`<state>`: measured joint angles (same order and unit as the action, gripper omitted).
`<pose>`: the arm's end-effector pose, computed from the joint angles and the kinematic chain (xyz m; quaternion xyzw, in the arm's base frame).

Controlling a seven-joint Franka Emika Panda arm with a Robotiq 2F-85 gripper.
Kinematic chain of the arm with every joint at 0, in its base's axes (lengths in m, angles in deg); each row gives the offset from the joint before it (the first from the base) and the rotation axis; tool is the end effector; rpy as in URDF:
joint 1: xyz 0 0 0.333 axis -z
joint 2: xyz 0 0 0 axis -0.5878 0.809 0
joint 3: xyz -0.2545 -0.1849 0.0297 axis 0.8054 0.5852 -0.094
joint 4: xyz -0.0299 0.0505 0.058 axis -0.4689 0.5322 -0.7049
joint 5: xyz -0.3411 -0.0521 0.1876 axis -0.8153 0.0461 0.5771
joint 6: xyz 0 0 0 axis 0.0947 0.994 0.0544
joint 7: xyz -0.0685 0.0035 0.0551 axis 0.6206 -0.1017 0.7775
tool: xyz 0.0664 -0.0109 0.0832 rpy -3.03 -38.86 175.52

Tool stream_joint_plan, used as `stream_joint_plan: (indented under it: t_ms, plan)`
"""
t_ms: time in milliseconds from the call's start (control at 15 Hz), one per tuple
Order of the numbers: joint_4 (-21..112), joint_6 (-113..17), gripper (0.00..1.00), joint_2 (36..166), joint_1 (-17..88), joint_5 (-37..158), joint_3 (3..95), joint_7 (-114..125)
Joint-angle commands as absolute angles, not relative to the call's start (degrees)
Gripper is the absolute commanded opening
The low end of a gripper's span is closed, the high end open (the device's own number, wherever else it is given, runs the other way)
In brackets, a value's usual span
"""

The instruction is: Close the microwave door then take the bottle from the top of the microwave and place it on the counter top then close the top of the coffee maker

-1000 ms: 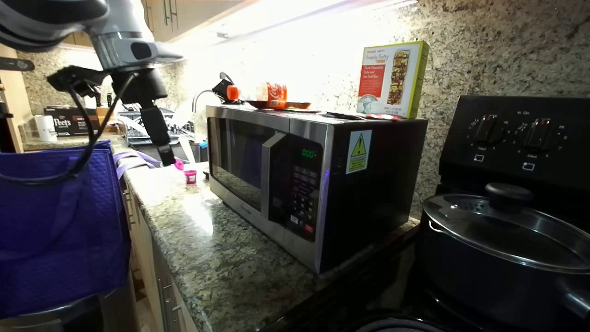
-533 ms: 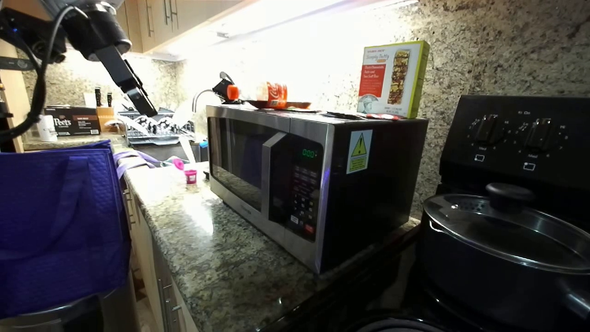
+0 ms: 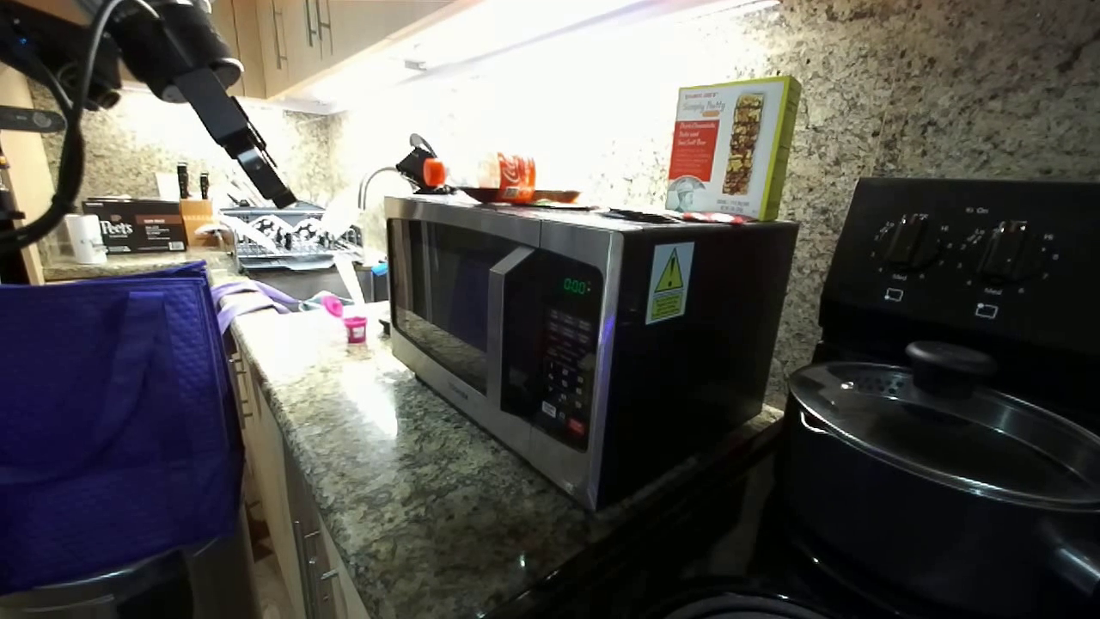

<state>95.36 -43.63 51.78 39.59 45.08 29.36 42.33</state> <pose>0.4023 0.0885 0.5180 0.9490 -0.1705 0.2368 0.1194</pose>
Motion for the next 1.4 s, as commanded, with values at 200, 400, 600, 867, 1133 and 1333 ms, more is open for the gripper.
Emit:
stream_joint_plan:
  t_ms: [200,400,600,867,1133,1333]
  plan:
    - [87.06,-45.99,1.0,55.56,39.88,43.28,31.1,33.86]
    - [82.66,-48.76,1.0,58.76,39.86,44.86,33.16,28.92]
    - [78.43,-52.35,1.0,63.2,38.97,47.59,35.87,23.76]
    - [72.61,-52.92,1.0,69.73,37.03,55.06,38.8,19.58]
    - [68.02,-51.17,1.0,74.67,36.34,59.61,39.99,18.75]
    - [65.27,-48.58,1.0,77.48,36.88,58.0,40.02,20.74]
